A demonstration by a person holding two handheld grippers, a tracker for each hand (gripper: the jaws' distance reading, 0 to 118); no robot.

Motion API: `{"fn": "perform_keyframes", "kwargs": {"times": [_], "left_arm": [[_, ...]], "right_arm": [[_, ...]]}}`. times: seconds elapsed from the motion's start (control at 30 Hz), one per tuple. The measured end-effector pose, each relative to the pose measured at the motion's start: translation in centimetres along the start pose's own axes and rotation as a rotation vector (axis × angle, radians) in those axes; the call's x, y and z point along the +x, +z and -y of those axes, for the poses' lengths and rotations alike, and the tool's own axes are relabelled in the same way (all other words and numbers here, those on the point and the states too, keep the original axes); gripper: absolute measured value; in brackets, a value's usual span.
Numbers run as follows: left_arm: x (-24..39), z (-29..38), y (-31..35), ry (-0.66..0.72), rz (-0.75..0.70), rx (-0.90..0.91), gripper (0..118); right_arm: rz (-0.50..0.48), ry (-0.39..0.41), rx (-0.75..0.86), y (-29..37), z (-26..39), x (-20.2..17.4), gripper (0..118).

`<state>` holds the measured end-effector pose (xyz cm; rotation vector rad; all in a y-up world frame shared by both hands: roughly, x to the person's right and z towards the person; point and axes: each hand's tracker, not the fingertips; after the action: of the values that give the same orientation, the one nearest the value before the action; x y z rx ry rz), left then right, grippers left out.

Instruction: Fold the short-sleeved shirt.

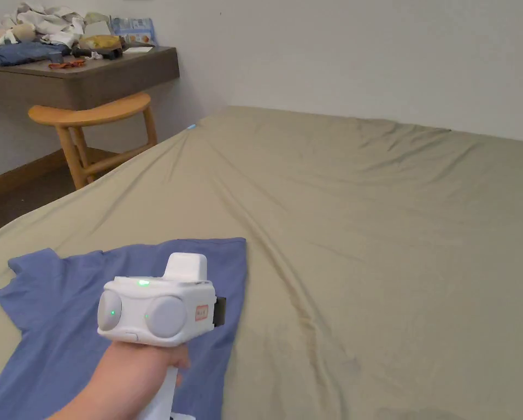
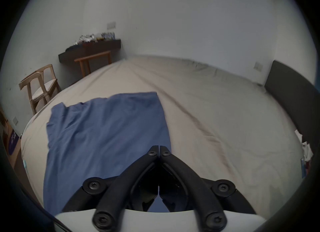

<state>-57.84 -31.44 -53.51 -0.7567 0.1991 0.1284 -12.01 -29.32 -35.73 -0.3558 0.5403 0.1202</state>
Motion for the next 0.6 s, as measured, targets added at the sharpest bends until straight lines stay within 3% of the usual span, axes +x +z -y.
{"fn": "perform_keyframes", "kwargs": {"times": [0.1, 0.13, 0.17, 0.2, 0.23, 0.3, 0.43, 0.5, 0.57, 0.6], "left_arm": [[0.3, -1.6, -2.7, 0.095, 0.04, -0.06, 3], [0.4, -2.0, -3.6, 0.094, 0.031, -0.077, 22], [0.5, -2.2, -4.5, 0.081, 0.016, -0.104, 57], [1.0, -2.3, -5.2, 0.05, -0.028, -0.127, 110], [2.1, -2.1, -4.7, 0.028, -0.065, -0.065, 118], [2.9, -1.8, -6.0, -0.038, -0.105, -0.101, 105], [3.5, -0.1, -8.6, -0.09, -0.21, -0.212, 107], [2.3, -0.1, -9.2, -0.028, -0.165, -0.155, 106], [2.4, -0.1, -9.0, 0.012, -0.133, -0.143, 92], [2.8, -0.2, -8.8, -0.017, -0.164, -0.126, 77]], "right_arm": [[-0.015, 0.002, -0.021, -0.9, 0.6, 0.4, 1], [-0.022, 0.006, -0.026, -1.1, 0.8, 0.6, 1], [-0.029, 0.009, -0.028, -1.1, 0.9, 0.7, 1], [-0.037, 0.012, -0.031, -1.0, 0.9, 0.5, 1], [-0.045, 0.016, -0.032, -0.9, 0.9, 0.5, 1], [-0.054, 0.021, -0.028, -0.7, 1.0, 0.7, 1], [-0.049, 0.011, -0.02, 0.0, 0.9, 1.5, 1], [-0.038, 0.009, -0.018, 0.0, 0.1, 1.2, 1], [-0.025, -0.004, -0.017, 0.3, 0.1, 1.6, 1], [-0.025, -0.011, -0.016, 0.5, 0.1, 1.8, 1]]}}
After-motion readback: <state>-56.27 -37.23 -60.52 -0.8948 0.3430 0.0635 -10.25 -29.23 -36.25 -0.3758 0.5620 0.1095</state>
